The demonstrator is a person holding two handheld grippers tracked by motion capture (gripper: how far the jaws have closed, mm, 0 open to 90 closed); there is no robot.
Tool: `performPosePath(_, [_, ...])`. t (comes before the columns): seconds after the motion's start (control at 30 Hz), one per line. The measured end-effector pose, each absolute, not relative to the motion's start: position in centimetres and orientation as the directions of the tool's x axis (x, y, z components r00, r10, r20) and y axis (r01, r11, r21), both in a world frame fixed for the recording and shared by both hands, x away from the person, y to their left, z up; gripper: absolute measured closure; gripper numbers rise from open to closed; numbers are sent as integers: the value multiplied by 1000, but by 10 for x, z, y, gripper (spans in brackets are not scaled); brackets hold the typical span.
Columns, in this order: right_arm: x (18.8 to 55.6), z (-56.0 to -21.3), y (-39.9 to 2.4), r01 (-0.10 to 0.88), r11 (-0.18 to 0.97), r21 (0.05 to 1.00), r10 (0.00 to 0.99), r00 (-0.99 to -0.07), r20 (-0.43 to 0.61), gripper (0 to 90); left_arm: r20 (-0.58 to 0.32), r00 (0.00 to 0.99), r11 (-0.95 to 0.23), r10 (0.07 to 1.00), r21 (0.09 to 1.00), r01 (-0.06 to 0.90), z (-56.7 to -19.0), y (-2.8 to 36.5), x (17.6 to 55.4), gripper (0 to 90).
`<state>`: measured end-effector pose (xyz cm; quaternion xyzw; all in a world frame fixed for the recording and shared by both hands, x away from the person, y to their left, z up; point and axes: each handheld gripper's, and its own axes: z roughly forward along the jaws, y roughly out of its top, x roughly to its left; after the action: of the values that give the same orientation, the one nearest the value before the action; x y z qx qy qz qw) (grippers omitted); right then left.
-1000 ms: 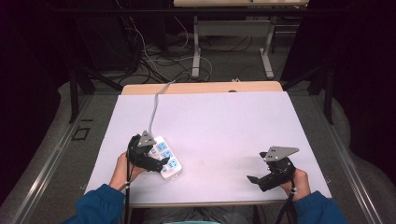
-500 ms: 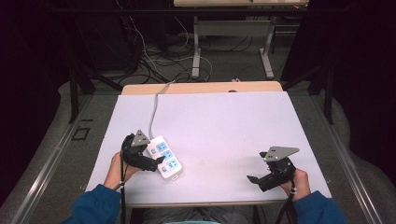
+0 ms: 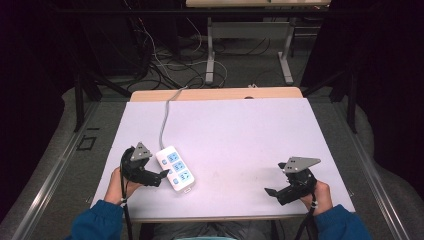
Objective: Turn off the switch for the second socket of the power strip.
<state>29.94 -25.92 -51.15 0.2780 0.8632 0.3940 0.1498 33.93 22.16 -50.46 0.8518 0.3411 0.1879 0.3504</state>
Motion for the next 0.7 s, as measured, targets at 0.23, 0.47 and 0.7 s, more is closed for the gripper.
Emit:
performPosePath(0.23, [299,-511,-259,360,538,762,599,-799,-45,19,88,692,-520,716,729,445,-505,229,331,1])
performPosePath(0.47, [299,-511,-259,364,538,760,602,-797,-44,19,88,676,-501,732,741,446,-505,238,327,1])
performPosePath(0.7, [299,-511,-260,366,538,759,601,-798,-41,19,95,671,-504,735,739,447,-508,244,320,1])
